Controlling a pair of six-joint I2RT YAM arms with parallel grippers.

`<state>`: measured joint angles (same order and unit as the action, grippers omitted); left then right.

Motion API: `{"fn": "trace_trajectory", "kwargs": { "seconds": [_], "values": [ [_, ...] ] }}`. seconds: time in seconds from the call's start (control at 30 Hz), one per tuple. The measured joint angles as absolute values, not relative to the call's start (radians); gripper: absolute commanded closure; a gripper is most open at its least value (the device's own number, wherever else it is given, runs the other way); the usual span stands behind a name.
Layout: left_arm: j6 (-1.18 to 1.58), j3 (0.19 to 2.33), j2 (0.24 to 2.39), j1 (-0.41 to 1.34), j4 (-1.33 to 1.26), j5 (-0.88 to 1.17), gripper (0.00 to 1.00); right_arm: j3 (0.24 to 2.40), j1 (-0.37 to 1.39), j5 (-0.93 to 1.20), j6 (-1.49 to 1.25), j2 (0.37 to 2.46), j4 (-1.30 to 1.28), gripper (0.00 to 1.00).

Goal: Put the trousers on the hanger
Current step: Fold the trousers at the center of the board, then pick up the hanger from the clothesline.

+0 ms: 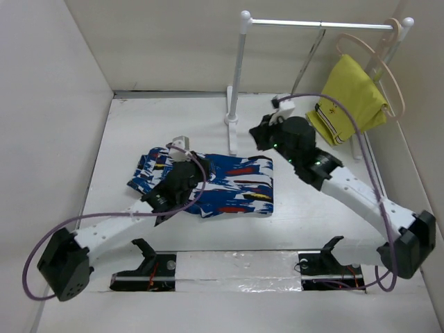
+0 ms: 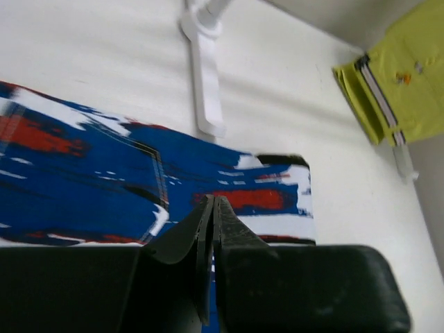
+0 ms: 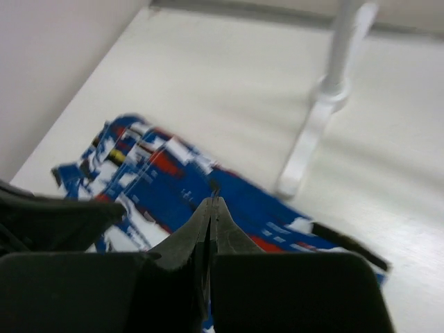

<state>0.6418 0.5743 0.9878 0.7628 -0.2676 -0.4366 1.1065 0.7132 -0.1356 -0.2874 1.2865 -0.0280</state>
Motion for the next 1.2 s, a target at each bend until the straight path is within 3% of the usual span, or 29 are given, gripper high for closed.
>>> {"fn": "trace_trajectory", "kwargs": {
  "seconds": [0.07, 0.1, 0.17, 0.2, 0.3, 0.37, 0.57, 0.77, 0.87, 1.2],
  "values": [
    [0.619, 0.584, 1.072, 0.807, -0.324, -0.422, 1.00, 1.150, 0.653, -0.173, -0.257, 1.216, -0.086, 0.97],
    [0.599, 0.599, 1.125, 0.839, -0.342, -0.422, 1.00, 1.185, 0.620, -0.197, -0.242, 1.188, -0.110, 0.83],
    [0.564, 0.634, 1.211, 0.886, -0.370, -0.420, 1.00, 1.271, 0.545, -0.242, -0.217, 1.156, -0.148, 0.63],
    [0.546, 0.652, 1.248, 0.906, -0.382, -0.422, 1.00, 1.327, 0.502, -0.271, -0.200, 1.148, -0.159, 0.46],
    [0.493, 0.673, 1.307, 0.942, -0.431, -0.422, 1.00, 1.460, 0.392, -0.336, -0.171, 1.162, -0.178, 0.28],
    [0.466, 0.673, 1.311, 0.944, -0.457, -0.422, 1.00, 1.538, 0.330, -0.349, -0.161, 1.205, -0.196, 0.24],
    [0.416, 0.667, 1.309, 0.944, -0.545, -0.407, 0.92, 1.773, 0.294, -0.329, -0.152, 1.435, -0.276, 0.23],
    [0.408, 0.643, 1.293, 0.944, -0.557, -0.376, 0.86, 1.836, 0.294, -0.328, -0.162, 1.618, -0.372, 0.24],
    [0.408, 0.642, 1.290, 0.944, -0.558, -0.366, 0.86, 1.847, 0.297, -0.344, -0.165, 1.674, -0.406, 0.29],
    [0.409, 0.634, 1.275, 0.944, -0.568, -0.353, 0.86, 1.830, 0.337, -0.426, -0.168, 1.662, -0.410, 0.57]
  ]
}}
